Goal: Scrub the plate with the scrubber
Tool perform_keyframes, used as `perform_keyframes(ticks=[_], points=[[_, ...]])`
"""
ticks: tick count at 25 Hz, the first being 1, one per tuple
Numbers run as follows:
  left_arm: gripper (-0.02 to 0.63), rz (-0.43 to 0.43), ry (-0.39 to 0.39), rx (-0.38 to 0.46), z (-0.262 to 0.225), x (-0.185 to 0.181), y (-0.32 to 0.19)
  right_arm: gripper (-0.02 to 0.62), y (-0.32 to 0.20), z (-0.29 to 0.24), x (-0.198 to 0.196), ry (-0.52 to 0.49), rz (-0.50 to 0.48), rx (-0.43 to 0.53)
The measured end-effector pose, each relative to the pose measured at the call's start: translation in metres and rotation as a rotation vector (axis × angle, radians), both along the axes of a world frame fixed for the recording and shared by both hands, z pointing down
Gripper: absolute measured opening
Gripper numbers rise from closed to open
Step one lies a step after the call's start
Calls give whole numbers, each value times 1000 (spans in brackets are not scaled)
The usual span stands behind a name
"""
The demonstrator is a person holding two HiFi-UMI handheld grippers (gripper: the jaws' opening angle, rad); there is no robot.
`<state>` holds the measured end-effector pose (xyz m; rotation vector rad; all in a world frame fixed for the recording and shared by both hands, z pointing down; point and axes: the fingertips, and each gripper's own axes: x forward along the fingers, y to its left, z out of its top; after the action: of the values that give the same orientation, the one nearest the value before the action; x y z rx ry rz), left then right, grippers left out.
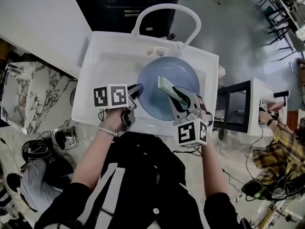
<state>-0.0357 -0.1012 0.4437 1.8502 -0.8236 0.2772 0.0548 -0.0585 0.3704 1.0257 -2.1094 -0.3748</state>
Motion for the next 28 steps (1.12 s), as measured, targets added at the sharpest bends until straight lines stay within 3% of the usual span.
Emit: perform_keyframes(ticks=[4,8,12,22,28], points=[[32,24,-4,6,-2,0,3,95,-31,-5,15,141,-1,101],[32,38,8,8,-5,2,5,95,-51,-6,19,160,14,134],[32,38,25,10,-9,3,5,95,-53,6,11,181,-13,118],[35,2,29,4,-6,-4,-2,95,-14,32,-24,229,-188,74],[37,-26,58,-22,-3,-8,-5,95,15,41,-39,202,-275,43]])
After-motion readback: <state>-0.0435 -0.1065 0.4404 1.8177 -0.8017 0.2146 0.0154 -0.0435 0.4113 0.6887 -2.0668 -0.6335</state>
